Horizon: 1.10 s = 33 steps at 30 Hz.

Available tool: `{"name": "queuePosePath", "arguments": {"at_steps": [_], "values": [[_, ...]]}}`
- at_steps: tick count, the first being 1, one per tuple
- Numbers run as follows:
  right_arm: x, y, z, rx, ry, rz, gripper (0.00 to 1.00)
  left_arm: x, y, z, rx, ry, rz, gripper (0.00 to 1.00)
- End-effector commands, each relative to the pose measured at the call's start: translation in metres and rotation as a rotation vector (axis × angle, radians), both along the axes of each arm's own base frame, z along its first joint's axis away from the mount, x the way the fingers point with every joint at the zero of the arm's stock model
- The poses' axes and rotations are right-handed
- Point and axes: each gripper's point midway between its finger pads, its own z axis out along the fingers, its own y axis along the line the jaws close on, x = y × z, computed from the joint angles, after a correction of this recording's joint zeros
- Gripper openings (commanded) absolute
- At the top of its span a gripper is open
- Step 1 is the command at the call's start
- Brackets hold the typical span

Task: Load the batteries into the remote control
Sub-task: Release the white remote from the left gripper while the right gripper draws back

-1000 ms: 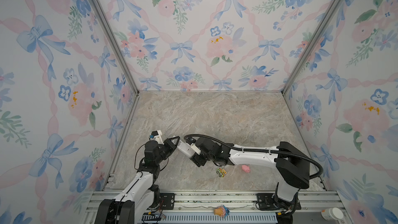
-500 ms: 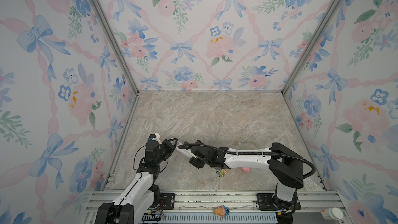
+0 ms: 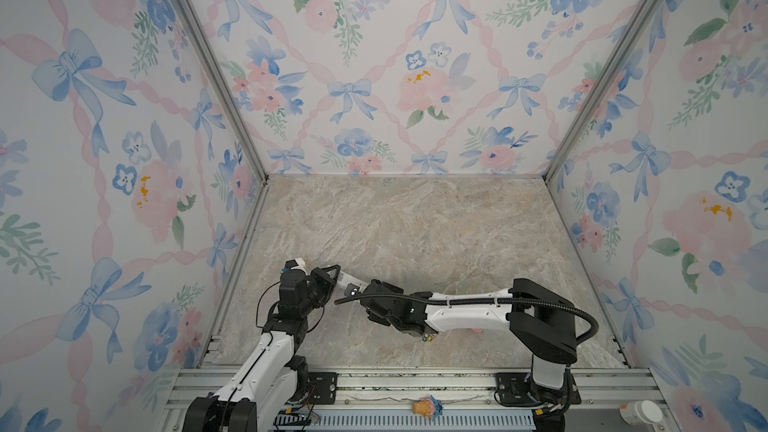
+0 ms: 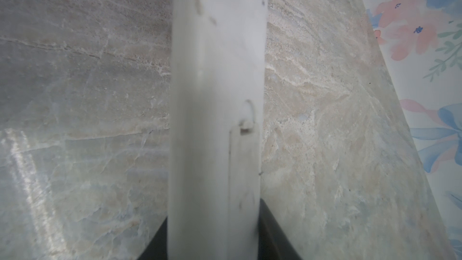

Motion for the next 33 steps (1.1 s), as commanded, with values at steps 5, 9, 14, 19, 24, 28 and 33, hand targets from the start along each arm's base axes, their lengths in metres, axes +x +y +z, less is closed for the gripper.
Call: {"name": "queuePosePath", "arguments": {"at_steps": [5,9,14,19,24,28,33], "values": [[0.011,0.000,0.010,0.017,-0.057,-0.045,0.13,0.003,-0.007,0.016,-0.009,-0.037,-0.042,0.44],[0.010,-0.004,0.010,0.032,-0.049,-0.048,0.05,0.005,-0.007,0.022,0.017,-0.063,-0.056,0.82],[0.011,-0.014,0.008,0.106,0.044,-0.073,0.00,0.008,-0.011,0.026,0.065,-0.091,-0.105,0.98],[0.013,-0.027,0.015,0.185,0.114,-0.103,0.02,0.006,-0.007,0.016,0.090,-0.073,-0.090,0.98],[0.013,-0.036,0.025,0.248,0.171,-0.120,0.07,0.006,-0.004,0.010,0.119,-0.066,-0.084,0.92],[0.016,-0.044,0.028,0.298,0.213,-0.141,0.13,0.006,-0.001,0.007,0.146,-0.062,-0.081,0.90],[0.023,-0.059,0.045,0.386,0.247,-0.170,0.21,0.006,0.002,0.001,0.178,-0.048,-0.073,0.90]]}}
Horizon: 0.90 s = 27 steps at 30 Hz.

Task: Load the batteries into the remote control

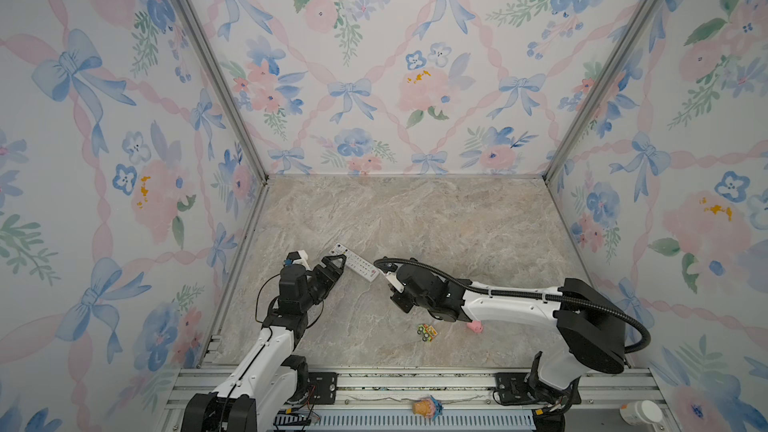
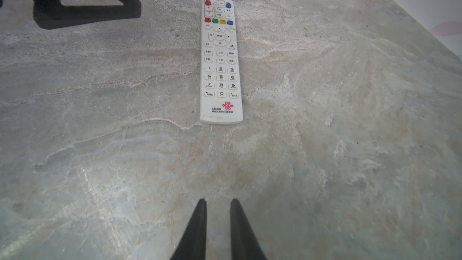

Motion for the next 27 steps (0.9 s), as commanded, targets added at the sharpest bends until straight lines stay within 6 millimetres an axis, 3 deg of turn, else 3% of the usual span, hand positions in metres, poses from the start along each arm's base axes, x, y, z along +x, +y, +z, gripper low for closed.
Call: {"name": "queuePosePath", "arguments": {"at_steps": [1,14,27], "values": [[0.006,-0.009,0.017,0.099,0.037,-0.033,0.23,-0.001,0.005,-0.009,0.056,0.012,0.007,0.91],[0.034,-0.078,0.042,0.148,0.040,-0.182,0.42,0.003,0.012,-0.012,0.145,0.012,0.007,0.97],[0.055,-0.145,0.046,0.187,0.033,-0.351,0.62,0.007,0.025,-0.021,0.316,0.024,0.006,0.98]]}}
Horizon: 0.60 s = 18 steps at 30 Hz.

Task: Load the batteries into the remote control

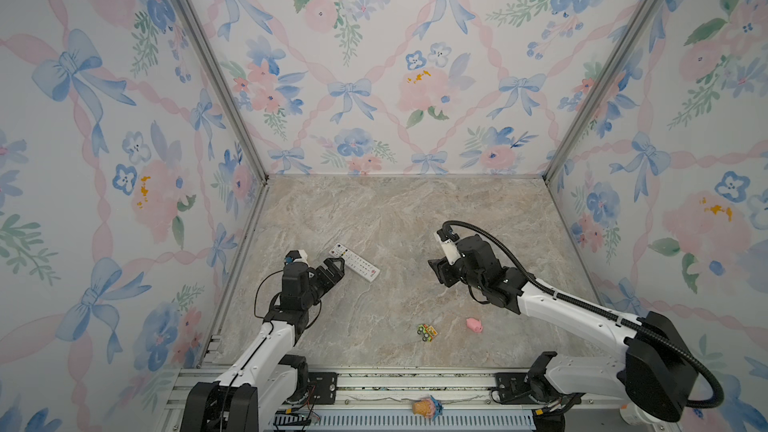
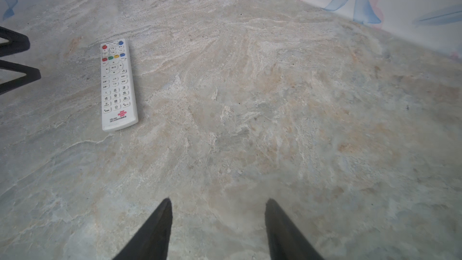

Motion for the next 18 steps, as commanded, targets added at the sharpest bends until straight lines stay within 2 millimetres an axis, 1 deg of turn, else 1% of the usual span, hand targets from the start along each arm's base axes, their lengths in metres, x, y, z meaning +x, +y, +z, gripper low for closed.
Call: {"name": "queuePosePath", "arguments": {"at_steps": [1,10,18], "values": [[0.002,-0.021,-0.001,0.018,0.011,-0.052,0.63,0.004,0.008,0.002,0.100,-0.005,-0.004,0.98],[0.014,-0.066,-0.001,0.051,-0.005,-0.178,0.75,0.005,0.018,0.002,0.204,-0.010,-0.001,0.98],[0.019,-0.101,-0.008,0.088,-0.019,-0.298,0.84,0.005,0.027,0.003,0.280,-0.010,0.014,0.98]]}}
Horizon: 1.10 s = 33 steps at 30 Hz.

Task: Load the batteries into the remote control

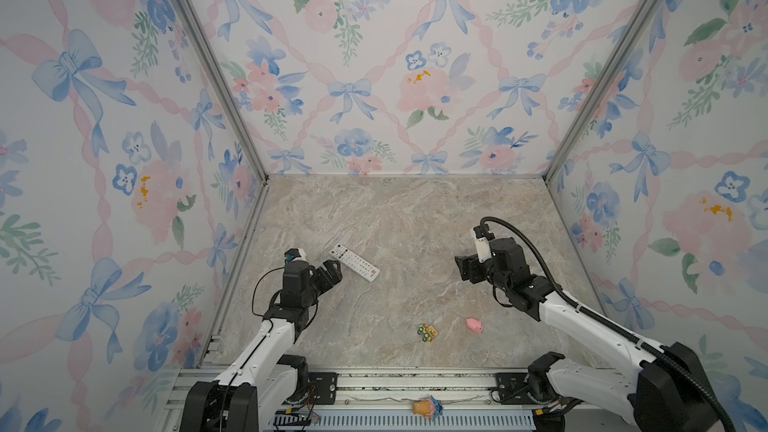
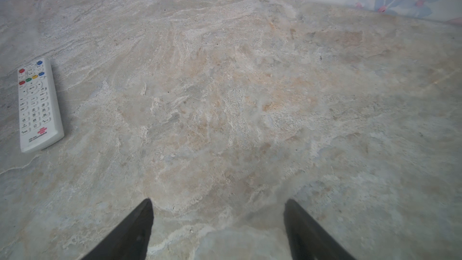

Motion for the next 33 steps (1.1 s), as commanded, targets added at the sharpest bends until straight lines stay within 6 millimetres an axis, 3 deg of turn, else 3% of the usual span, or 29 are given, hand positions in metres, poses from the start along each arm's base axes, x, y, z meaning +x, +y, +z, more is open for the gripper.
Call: {"name": "queuePosePath", "arguments": {"at_steps": [1,11,12,27,33], "values": [[0.005,-0.014,0.004,0.042,-0.034,-0.062,0.84,0.006,0.008,0.011,0.075,-0.023,0.010,0.98],[0.015,-0.062,0.006,0.025,-0.094,-0.228,0.91,0.007,0.026,0.019,0.150,-0.041,0.084,0.98],[0.015,-0.066,0.006,0.025,-0.098,-0.241,0.98,0.006,0.029,0.021,0.160,-0.044,0.095,0.98],[0.043,-0.125,0.018,-0.040,-0.215,-0.429,0.97,0.009,0.079,0.047,0.326,-0.064,0.349,0.98],[0.062,-0.146,0.009,-0.092,-0.244,-0.527,0.97,0.018,0.087,0.048,0.438,-0.042,0.339,0.98]]}}
